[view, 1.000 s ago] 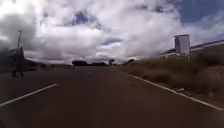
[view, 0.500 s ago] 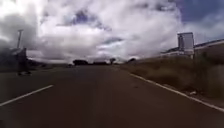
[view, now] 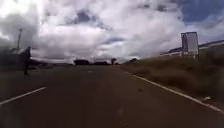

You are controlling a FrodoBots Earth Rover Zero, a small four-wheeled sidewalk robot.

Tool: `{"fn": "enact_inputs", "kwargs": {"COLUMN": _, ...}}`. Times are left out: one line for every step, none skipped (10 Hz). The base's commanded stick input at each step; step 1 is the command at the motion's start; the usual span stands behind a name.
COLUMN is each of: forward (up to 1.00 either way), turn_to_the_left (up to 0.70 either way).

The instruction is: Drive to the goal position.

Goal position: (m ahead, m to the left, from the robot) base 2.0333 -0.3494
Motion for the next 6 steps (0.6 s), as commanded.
{"fn": "enact_inputs", "kwargs": {"forward": 0.7, "turn_to_the_left": 0.06}}
{"fn": "enact_inputs", "kwargs": {"forward": 0.7, "turn_to_the_left": 0.06}}
{"fn": "enact_inputs", "kwargs": {"forward": 0.7, "turn_to_the_left": 0.06}}
{"fn": "enact_inputs", "kwargs": {"forward": 0.7, "turn_to_the_left": 0.06}}
{"fn": "enact_inputs", "kwargs": {"forward": 0.7, "turn_to_the_left": 0.06}}
{"fn": "enact_inputs", "kwargs": {"forward": 0.7, "turn_to_the_left": 0.06}}
